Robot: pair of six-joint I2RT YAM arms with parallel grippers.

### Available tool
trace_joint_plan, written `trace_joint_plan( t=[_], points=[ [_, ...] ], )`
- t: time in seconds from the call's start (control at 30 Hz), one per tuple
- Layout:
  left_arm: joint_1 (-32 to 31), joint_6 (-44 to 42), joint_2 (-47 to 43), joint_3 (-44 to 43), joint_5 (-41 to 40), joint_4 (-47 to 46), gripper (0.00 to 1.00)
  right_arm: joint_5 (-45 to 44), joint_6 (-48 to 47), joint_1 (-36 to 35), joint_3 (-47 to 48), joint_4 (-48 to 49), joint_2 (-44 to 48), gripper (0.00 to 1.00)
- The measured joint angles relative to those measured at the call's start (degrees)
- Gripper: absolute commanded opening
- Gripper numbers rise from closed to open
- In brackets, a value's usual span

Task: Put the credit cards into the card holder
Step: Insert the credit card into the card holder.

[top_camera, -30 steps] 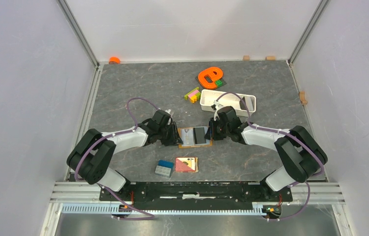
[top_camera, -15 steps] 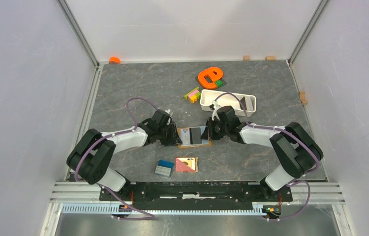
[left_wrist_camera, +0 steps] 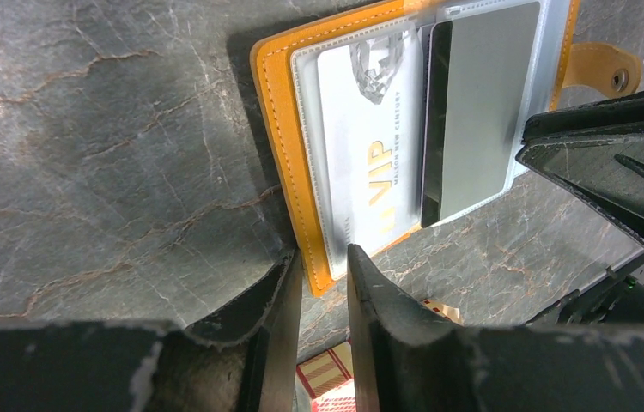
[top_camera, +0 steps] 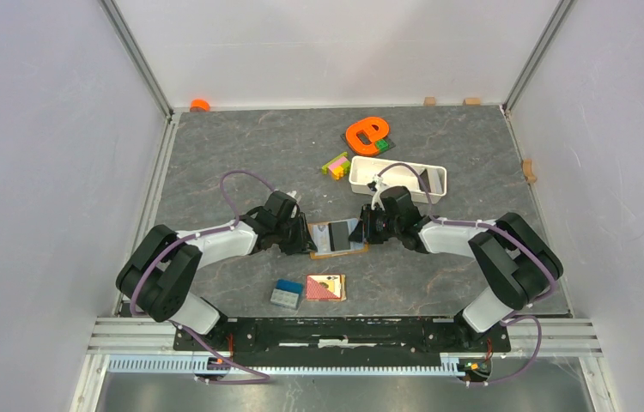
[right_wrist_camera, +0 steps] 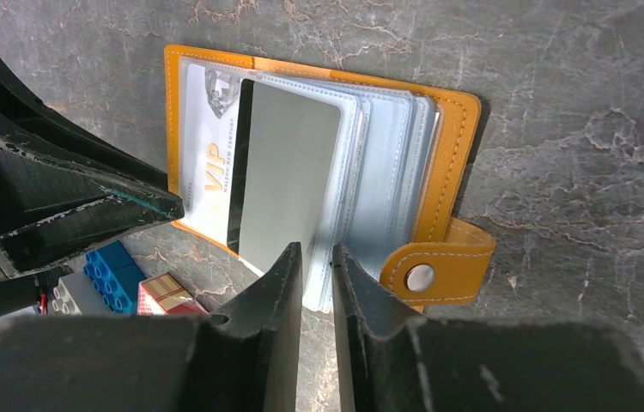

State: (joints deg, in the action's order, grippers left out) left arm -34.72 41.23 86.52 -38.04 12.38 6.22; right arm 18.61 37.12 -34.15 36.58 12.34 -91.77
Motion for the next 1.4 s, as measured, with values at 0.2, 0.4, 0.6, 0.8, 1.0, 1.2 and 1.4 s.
trace_joint_plan(
  t=[0.2,0.4,0.6,0.8,1.0,1.2,1.4],
  points=[
    [0.00,0.00,0.00,0.00,-0.02,0.02,0.32,0.26,0.44,-0.02,-0.09,0.61,0.20,0.21],
    [0.00,0.00,0.00,0.00,0.00,0.04,0.32,1.33,1.01,-0.24,-0.09,1.68,2.03,0.20],
    [-0.02,0.00,0.00,0.00,0.09,-0.17,0.32,3.80,1.68,-1.55,0.04,4.11,2.84,0.20],
    [-0.20,0.00,0.00,0.00,0.22,-0.35,0.32,5.40,1.86,-3.67,0.07,3.85,2.82,0.19],
    [-0.20,0.00,0.00,0.00,0.22,-0.35,0.32,5.33,1.81,-4.13,0.81,3.06,2.82,0.22],
    [-0.20,0.00,0.00,0.00,0.22,-0.35,0.32,5.33,1.57,-4.76,1.73,2.19,2.82,0.24],
    [-0.20,0.00,0.00,0.00,0.22,-0.35,0.32,5.31,1.36,-4.87,1.99,1.70,2.82,0.25]
  ],
)
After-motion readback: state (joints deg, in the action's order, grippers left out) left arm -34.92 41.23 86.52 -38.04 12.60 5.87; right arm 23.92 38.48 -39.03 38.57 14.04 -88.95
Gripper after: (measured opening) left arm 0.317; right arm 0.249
